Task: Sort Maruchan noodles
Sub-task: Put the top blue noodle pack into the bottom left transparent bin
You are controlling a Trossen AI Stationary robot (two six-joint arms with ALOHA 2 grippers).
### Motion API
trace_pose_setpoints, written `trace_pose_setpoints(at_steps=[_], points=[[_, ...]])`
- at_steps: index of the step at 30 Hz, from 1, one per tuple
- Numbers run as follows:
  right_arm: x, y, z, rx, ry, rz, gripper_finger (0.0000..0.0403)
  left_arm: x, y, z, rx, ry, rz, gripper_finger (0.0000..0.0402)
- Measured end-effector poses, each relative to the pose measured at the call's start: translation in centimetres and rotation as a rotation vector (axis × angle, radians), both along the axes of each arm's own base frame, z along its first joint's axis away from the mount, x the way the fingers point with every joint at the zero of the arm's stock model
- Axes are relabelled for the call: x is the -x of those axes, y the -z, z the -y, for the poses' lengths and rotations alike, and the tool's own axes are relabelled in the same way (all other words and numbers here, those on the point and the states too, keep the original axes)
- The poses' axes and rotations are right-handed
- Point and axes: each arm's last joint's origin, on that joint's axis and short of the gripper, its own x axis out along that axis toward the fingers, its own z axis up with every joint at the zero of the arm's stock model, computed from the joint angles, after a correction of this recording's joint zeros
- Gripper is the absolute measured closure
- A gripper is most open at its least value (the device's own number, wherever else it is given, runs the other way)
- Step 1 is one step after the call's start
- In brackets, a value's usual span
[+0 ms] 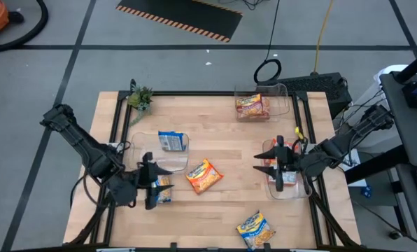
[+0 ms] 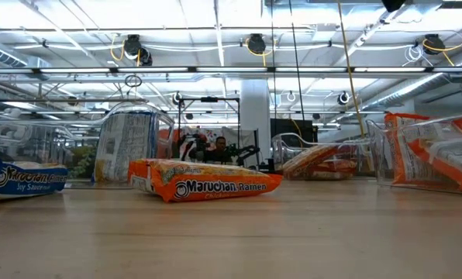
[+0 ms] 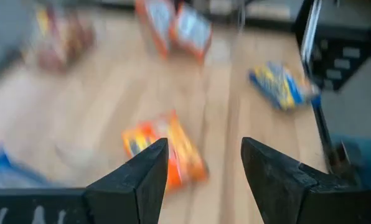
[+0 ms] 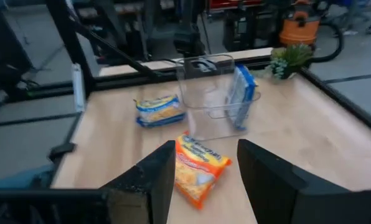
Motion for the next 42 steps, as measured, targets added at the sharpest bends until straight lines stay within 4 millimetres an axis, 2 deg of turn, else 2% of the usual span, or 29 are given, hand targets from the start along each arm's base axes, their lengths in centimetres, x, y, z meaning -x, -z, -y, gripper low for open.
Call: trace_pose_setpoints(at_steps=[6, 9, 15, 21, 27, 35, 42], points=[[0.0, 0.0, 0.0, -0.028, 0.001, 0.004, 0.0238, 1.4, 1.6, -0.6, 0.175, -0.111, -0.204, 0.0192], [0.0, 0.0, -0.1, -0.036, -0.023, 0.001, 0.0238, 2.1, 2.5, -0.2, 0.245, -0.124, -0.27, 0.0192], [0.0, -0.1, -0.2, -0.035, -0.06, -0.002, 0.0238, 4.1, 6.1, 3.8, 0.356, -0.059, -0.535, 0.0193], [0.2, -0.3, 0.0, -0.045, -0.048, 0.01, 0.0238, 5.3, 9.6, 7.0, 0.33, -0.147, -0.618, 0.0193], [0.2, -0.3, 0.0, -0.074, -0.039, 0.011, 0.0238, 6.0, 12.7, 8.8, 0.317, -0.279, -0.658, 0.0193], [0.3, 0.0, 0.0, -0.092, -0.025, -0.017, 0.0238, 6.7, 14.5, 9.5, 0.355, -0.434, -0.722, 0.0193], [0.3, 0.1, 0.1, -0.09, -0.026, -0.019, 0.0238, 6.4, 14.6, 8.3, 0.321, -0.553, -0.742, 0.0193]])
